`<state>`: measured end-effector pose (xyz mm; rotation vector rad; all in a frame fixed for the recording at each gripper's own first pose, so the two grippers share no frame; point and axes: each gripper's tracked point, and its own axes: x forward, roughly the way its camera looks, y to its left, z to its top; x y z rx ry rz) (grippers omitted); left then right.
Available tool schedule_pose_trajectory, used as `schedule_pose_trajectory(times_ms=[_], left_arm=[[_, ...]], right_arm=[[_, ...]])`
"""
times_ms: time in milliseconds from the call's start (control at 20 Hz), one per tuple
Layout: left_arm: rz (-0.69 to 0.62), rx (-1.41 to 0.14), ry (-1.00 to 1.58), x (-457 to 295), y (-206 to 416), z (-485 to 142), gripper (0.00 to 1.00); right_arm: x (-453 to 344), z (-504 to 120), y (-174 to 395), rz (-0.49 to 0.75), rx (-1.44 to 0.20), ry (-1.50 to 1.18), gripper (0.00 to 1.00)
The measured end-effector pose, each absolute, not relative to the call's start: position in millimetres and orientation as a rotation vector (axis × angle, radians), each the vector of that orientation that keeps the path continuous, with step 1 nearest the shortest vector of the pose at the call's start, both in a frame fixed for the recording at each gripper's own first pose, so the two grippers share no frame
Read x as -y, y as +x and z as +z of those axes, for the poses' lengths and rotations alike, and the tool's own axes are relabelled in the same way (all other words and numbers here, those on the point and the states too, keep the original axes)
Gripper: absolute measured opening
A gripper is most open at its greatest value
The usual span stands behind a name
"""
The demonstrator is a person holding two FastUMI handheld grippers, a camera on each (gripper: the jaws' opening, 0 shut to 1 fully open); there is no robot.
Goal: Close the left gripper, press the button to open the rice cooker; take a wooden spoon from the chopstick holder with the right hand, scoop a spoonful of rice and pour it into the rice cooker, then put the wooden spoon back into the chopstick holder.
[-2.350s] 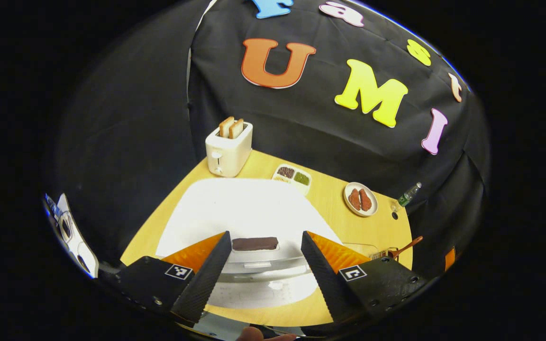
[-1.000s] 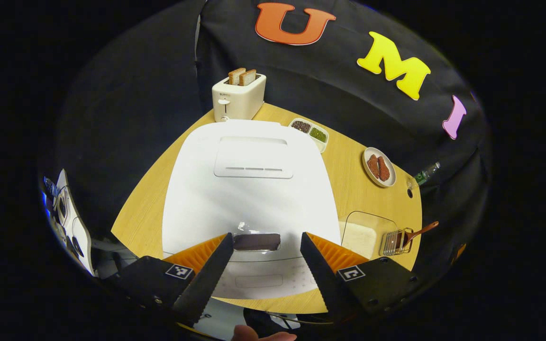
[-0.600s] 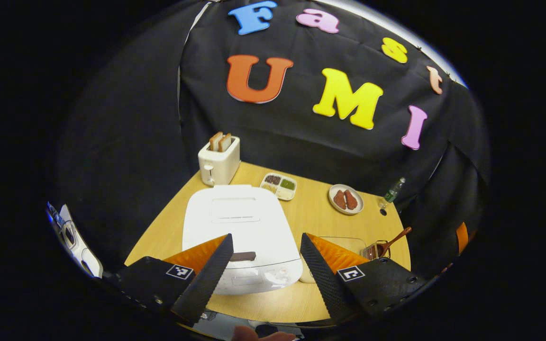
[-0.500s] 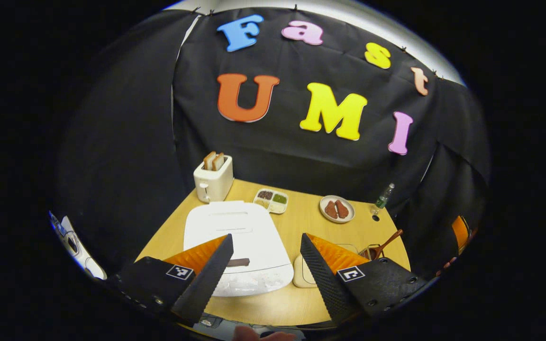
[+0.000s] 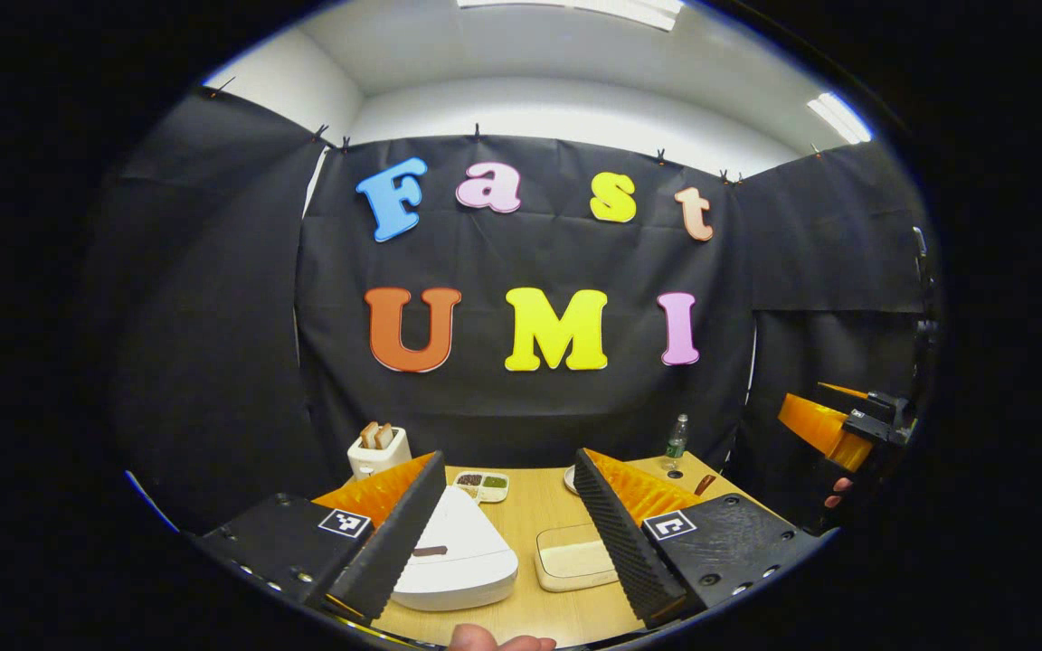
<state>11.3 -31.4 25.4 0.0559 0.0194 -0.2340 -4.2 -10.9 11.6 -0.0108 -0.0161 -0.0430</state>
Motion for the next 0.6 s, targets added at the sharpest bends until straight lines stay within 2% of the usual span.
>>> schedule_pose_trajectory(times_ms=[300, 600], left_arm=[[-0.218, 0.050, 0.063, 32.0, -29.4, 19.5, 0.94], [-0.201, 0.078, 0.114, 34.8, -44.3, 16.7, 0.94]], right_arm=[[-4.4, -0.5, -29.7, -0.043, 0.009, 0.011, 1.00], [-16.9, -11.7, -40.1, -0.025, -0.021, 0.023, 1.00]])
